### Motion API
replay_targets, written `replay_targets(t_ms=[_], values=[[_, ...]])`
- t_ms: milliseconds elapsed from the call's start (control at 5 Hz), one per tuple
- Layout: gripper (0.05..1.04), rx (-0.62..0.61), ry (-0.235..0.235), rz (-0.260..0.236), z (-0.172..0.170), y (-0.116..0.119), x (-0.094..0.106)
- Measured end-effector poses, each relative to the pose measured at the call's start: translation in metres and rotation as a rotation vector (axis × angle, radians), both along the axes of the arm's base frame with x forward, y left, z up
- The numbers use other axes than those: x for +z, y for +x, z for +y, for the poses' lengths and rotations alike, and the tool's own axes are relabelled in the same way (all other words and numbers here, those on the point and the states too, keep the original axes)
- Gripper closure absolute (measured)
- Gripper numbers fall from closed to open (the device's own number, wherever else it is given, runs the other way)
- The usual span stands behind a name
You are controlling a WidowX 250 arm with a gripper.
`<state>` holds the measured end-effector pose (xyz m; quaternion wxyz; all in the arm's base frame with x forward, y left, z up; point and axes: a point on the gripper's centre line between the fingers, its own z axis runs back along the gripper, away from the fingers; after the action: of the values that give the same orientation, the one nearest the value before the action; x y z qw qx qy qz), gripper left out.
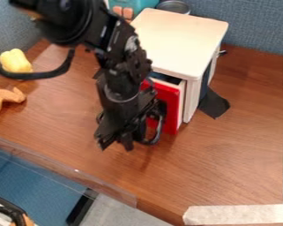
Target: Opened the drawer
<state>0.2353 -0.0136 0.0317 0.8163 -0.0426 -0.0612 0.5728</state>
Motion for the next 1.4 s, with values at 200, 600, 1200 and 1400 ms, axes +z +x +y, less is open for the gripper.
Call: replay_targets(t_ms=[200, 600, 1200, 1400], values=[[0.840, 0.008, -0.036, 0.002, -0.005, -0.014, -0.002], [0.840, 0.002, -0.049, 0.009, -0.010, -0.031, -0.006], [0.840, -0.016, -0.052, 0.001, -0.012, -0.053, 0.007], [0.841, -0.015, -0.054, 0.000, -0.012, -0.057, 0.011]])
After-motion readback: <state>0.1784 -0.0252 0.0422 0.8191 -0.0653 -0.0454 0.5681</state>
